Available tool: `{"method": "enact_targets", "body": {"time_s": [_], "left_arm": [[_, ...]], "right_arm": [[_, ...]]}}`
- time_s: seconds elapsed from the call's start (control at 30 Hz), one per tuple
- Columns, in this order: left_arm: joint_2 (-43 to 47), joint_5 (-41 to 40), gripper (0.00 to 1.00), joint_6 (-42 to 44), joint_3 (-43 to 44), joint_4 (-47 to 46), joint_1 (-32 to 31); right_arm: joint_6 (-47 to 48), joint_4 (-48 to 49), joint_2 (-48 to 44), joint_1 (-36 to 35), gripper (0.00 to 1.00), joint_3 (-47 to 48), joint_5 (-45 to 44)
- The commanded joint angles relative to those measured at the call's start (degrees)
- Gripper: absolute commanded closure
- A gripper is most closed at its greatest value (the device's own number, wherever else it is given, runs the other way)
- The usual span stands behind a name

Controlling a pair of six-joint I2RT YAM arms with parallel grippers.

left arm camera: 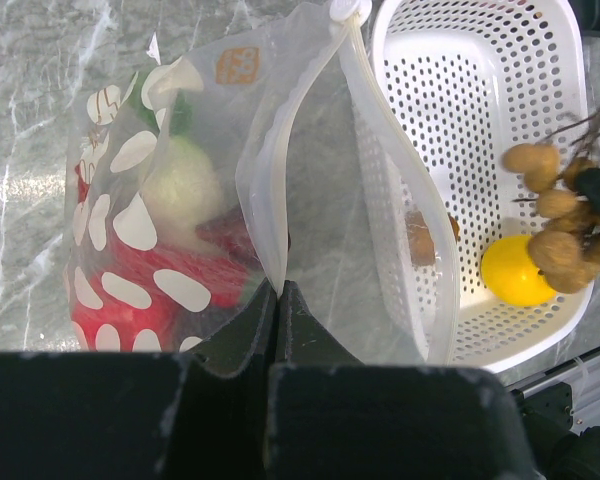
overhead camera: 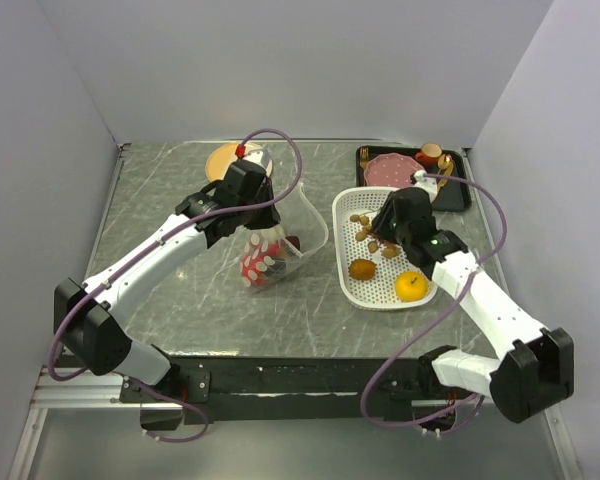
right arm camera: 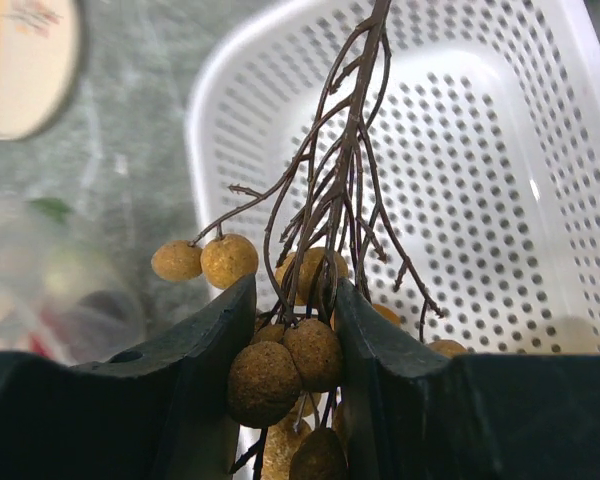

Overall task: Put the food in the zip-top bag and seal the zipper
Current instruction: Pick up the fake fruit from the bin, then place the fake fruit in the zipper food storage bag.

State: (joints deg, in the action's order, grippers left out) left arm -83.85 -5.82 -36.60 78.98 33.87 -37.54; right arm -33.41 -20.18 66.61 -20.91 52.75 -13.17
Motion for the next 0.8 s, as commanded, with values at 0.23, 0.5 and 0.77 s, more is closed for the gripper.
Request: {"method": "enact_targets", "body": {"time_s": [0.23,0.5,0.77], "left_arm": [[0.97,0.64,0.99,0.56,0.47,-1.70,0.01],[1.24,0.64,0.99,0.56,0.56,-1.79,0.10],[2.47,0.20,0.99,-0.31,-0.93,-2.40,0.01]], "right_arm": [[5.02,7.26,-2.54,-0.27,0.58,9.64,22.80],[3.19,13.13,0.19,-2.73,0.58,11.85,30.48],[-8.24,33.26,2.73,-3.09,0.58,6.23,40.41]]}}
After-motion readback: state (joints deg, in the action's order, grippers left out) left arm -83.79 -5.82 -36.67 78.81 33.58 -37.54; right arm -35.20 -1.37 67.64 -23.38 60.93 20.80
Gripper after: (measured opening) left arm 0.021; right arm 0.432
